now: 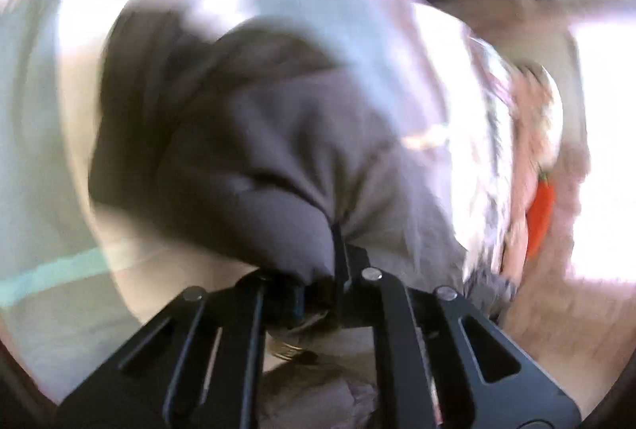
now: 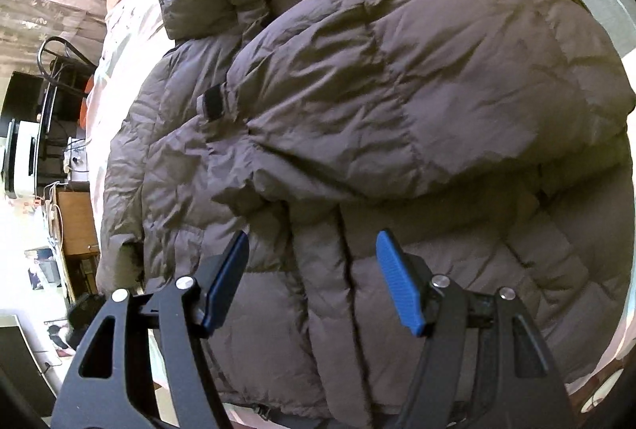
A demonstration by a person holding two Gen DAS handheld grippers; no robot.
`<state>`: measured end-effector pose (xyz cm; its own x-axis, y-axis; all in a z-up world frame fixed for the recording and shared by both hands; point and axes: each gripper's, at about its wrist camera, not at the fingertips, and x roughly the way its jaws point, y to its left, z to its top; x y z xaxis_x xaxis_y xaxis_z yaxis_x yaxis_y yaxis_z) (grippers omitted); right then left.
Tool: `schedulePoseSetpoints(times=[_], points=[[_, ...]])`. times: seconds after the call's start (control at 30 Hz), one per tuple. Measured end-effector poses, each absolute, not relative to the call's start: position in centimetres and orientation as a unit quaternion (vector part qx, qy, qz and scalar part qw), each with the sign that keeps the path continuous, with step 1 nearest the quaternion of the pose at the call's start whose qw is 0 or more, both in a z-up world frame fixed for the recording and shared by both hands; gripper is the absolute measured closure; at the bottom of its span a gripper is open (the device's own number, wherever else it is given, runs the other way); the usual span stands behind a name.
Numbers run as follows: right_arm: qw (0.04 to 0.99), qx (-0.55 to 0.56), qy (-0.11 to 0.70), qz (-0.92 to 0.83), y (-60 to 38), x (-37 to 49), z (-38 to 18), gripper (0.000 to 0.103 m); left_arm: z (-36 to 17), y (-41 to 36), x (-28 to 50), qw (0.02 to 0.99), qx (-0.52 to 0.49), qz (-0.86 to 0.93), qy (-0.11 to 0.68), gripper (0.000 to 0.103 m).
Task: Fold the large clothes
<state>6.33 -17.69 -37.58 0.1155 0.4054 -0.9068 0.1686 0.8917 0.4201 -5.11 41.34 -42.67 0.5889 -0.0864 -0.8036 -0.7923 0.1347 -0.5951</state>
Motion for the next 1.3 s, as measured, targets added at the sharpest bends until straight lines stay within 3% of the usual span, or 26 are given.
schedulePoseSetpoints(times=[0.17,0.27,0.33,0.47,0.5,0.53,0.6,0.67,0.77,0.97,1.1,1.23,1.27,1.3], points=[[0.709,0.22,0.665,0.082,-17.6,5.8,-38.1,0.036,-32.0,33.5,3.9,0.8,-0.441,0.113,0.39,0.094],[0.705,0.232,0.665,0.08,-17.8,5.6,-38.2,0.036,-27.7,23.7,9.2,0.845,-0.337,-0.021,0.416,0.093],[0.703,0.242,0.665,0.077,-18.1,5.5,-38.1,0.036,-27.4,17.7,11.1,0.845,-0.285,-0.088,0.443,0.092],[0.706,0.254,0.658,0.061,-19.8,5.4,-37.6,0.036,-31.1,7.1,12.9,0.803,-0.207,-0.159,0.535,0.08],[0.708,0.257,0.655,0.056,-20.3,5.3,-37.5,0.036,-32.4,5.7,12.4,0.791,-0.202,-0.161,0.554,0.07],[0.711,0.26,0.652,0.049,-21.1,5.3,-37.3,0.036,-33.2,5.2,11.9,0.786,-0.203,-0.16,0.562,0.062],[0.714,0.26,0.648,0.041,-22.2,5.3,-37.2,0.034,-34.3,4.8,10.5,0.778,-0.209,-0.15,0.573,0.035],[0.717,0.26,0.645,0.039,-23.3,5.3,-37.4,0.029,-35.2,6.1,9.6,0.771,-0.214,-0.13,0.585,0.028],[0.72,0.266,0.639,0.045,-24.1,5.9,-37.2,0.029,-37.0,9.7,10.5,0.756,-0.231,-0.071,0.609,0.019],[0.735,0.309,0.603,0.037,-26.3,8.5,-36.1,0.029,-38.3,15.6,11.3,0.744,-0.268,0.006,0.612,0.007],[0.705,0.385,0.592,0.069,-27.0,11.5,-36.6,0.029,-39.6,18.1,11.9,0.734,-0.309,0.037,0.604,0.007],[0.687,0.36,0.628,0.052,-25.4,14.9,-38.5,0.029,-41.9,19.4,12.9,0.717,-0.308,0.067,0.622,0.005],[0.669,0.388,0.631,0.064,-25.1,15.4,-39.2,0.031,-43.0,19.1,13.2,0.707,-0.295,0.082,0.637,0.005],[0.646,0.423,0.628,0.096,-24.4,15.8,-39.7,0.05,-43.6,19.2,13.2,0.702,-0.292,0.088,0.644,0.005]])
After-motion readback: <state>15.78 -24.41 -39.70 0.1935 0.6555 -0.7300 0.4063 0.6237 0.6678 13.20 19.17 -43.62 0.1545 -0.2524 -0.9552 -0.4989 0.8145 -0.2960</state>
